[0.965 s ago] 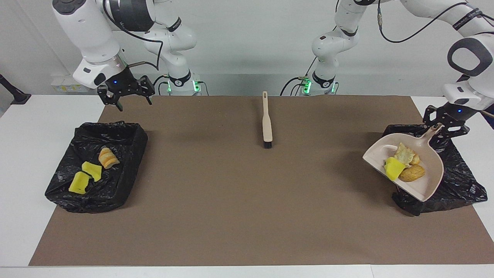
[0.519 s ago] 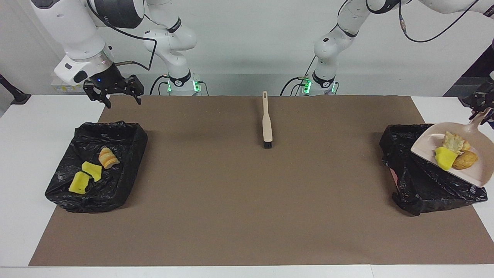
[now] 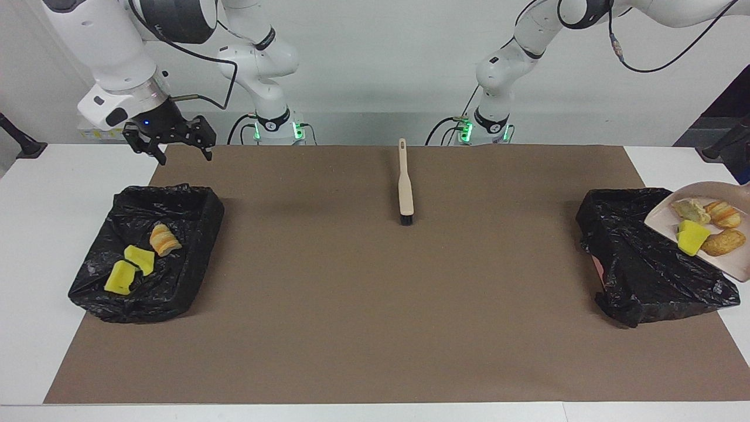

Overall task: Sweep and dump trash in bin
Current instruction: 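Carry the dustpan to the bin with the left gripper and tip it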

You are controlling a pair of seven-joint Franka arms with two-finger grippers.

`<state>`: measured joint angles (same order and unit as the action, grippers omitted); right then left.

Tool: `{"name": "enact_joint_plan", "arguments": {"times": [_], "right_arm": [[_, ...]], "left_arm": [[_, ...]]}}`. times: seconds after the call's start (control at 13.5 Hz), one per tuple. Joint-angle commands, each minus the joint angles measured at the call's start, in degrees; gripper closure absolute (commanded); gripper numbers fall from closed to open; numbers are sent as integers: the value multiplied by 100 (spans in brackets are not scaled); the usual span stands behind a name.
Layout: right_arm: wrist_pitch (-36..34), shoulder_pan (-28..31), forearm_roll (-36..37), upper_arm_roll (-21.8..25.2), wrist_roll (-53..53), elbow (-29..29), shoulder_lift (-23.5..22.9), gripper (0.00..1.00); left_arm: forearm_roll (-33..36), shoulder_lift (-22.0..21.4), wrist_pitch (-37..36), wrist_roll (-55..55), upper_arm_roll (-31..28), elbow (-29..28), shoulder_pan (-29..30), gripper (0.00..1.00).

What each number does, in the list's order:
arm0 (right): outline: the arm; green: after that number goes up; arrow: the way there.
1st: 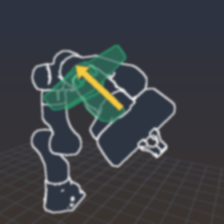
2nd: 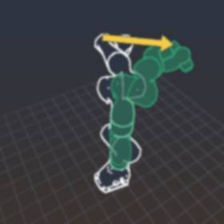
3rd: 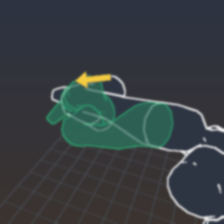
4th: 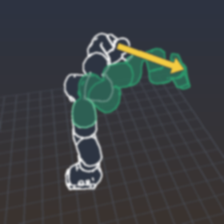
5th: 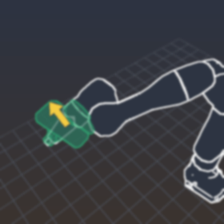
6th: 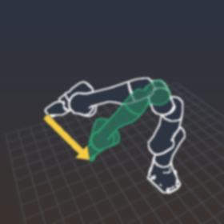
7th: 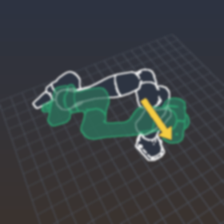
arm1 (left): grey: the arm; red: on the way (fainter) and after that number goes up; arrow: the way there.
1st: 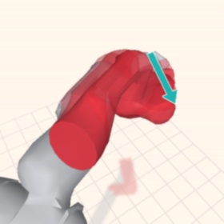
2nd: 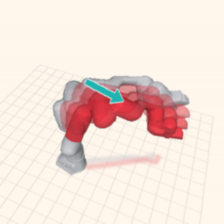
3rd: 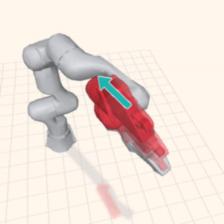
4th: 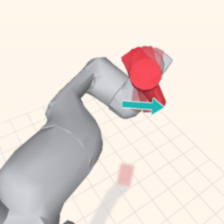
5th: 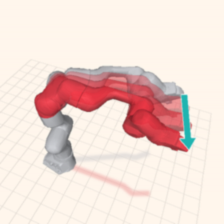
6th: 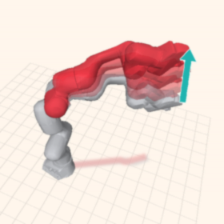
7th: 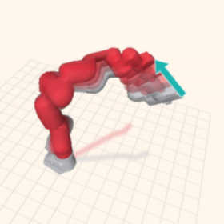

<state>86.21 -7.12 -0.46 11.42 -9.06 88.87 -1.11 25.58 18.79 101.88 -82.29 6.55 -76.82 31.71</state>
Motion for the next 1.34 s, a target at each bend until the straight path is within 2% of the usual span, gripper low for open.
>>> {"name": "enact_joint_plan", "arguments": {"times": [0.0, 0.22, 0.59, 0.82, 0.96, 1.26], "right_arm": [[-140, 752, 28, -637, 98, -80, 75, 0], [-131, 1194, 11, -1115, 509, -80, 119, 0], [-70, 1002, 29, -1107, 607, 217, 373, 0], [150, 1010, 72, -1107, 529, 412, 480, 0], [247, 984, 99, -1116, 502, 420, 480, 0], [212, 843, 108, -1124, 431, 386, 462, 0]], "left_arm": [[682, 81, 147, -120, -48, 168, -339, 100], [1544, 72, 350, -173, -31, 115, -682, 100], [2590, -42, 297, -234, -40, 124, -1342, 100], [2751, -60, 726, -884, -13, 185, -1430, 100], [2306, -86, 710, -710, 109, 220, -1440, 100], [84, -200, 475, 219, 180, 177, -1457, 100]]}}
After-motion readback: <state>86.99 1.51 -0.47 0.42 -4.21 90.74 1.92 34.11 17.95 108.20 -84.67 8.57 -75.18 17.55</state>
